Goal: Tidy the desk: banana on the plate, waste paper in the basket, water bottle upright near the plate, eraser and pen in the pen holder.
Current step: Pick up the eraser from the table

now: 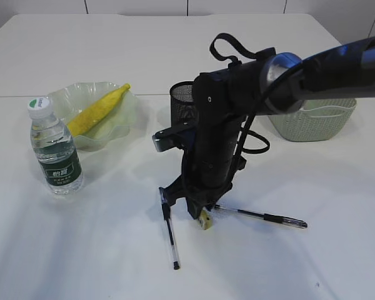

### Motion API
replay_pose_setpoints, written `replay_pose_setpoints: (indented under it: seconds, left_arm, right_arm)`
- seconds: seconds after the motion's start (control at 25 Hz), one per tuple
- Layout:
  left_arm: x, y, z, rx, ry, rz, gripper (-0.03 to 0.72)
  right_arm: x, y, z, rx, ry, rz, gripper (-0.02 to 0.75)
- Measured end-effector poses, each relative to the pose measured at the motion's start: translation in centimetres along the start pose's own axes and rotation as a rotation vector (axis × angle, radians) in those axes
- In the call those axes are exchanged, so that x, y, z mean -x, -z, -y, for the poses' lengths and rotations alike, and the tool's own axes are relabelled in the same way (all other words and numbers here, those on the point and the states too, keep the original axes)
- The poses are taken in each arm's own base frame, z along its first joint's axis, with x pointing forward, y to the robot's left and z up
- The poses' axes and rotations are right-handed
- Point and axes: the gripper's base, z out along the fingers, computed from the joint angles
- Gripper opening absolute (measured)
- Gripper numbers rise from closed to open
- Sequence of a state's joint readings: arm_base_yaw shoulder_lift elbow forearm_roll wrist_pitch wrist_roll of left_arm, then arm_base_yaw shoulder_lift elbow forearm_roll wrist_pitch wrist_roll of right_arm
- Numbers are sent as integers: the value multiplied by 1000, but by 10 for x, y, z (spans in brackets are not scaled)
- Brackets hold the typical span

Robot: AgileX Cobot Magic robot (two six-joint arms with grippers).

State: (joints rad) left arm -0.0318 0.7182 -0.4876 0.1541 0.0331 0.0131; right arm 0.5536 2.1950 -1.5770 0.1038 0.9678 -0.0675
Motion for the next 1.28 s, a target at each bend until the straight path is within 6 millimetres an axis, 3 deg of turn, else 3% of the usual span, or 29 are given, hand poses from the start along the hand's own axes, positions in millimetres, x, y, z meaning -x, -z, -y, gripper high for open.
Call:
replay_pose_setpoints:
  seconds: [1.28]
  left_arm:
    - [1, 1, 0, 1, 0, 5, 591]
  right_arm:
    - [-3, 7, -3, 22, -14, -103, 241]
